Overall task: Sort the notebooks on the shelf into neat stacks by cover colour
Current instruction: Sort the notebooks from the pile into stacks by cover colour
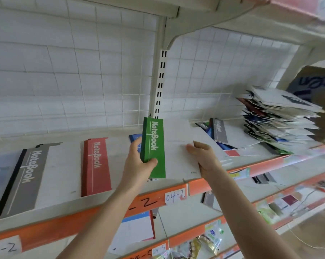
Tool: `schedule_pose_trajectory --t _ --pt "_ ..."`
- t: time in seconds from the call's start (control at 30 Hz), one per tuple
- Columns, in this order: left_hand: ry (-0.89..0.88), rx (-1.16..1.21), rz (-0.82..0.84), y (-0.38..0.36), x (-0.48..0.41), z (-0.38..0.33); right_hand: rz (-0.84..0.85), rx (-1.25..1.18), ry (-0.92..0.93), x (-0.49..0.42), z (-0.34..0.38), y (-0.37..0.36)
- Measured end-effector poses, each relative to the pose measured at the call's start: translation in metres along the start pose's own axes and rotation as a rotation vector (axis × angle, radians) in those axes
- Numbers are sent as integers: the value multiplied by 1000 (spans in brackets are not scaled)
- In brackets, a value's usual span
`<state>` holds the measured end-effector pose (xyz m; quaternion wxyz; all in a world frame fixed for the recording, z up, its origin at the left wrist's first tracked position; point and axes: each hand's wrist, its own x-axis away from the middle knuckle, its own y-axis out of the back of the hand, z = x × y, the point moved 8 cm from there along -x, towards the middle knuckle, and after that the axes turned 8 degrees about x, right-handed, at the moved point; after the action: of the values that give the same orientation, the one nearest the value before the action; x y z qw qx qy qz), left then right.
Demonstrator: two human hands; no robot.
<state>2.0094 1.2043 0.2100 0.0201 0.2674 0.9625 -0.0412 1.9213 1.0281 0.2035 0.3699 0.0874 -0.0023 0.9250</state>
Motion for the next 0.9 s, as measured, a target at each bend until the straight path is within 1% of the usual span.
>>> schedule_pose_trajectory --t 0.1,0.2,0.27,0.33,0.4,0.47,0.5,0.53,0.6,0.67,0.7,0.77,0.8,0.9 --pt "-45 -71 3 -44 -13 -1 -35 222 45 -16 6 43" --pt "-77 -240 1 -85 -24 -1 -87 324 24 -34 9 87" --pt "-108 -411 0 -110 -31 -1 -152 439 36 -43 12 116" --pt "-122 -582 -6 -130 -35 2 -182 515 33 -50 12 139" --pt "-197 -794 -21 -147 -34 4 -178 538 27 -57 9 156" --pt "-270 -1063 -18 -162 -30 8 -152 563 35 -63 8 168" --pt "-295 -1165 10 -171 -28 11 -142 577 47 -66 8 173" --pt "-317 -1218 57 -181 -25 15 -139 596 67 -71 7 178" --pt "-339 -1245 169 -201 -18 27 -154 675 131 -82 7 186" --pt "-316 -1286 243 -215 -11 36 -192 798 218 -89 10 193" --pt "-313 -1306 250 -220 -10 37 -200 851 253 -92 11 195" --pt "-281 -1327 223 -222 -14 40 -205 956 320 -97 14 196" --pt "-278 -1327 183 -222 -17 38 -202 1012 358 -101 14 196" --pt "-244 -1299 133 -225 -23 40 -166 1169 419 -118 15 197"
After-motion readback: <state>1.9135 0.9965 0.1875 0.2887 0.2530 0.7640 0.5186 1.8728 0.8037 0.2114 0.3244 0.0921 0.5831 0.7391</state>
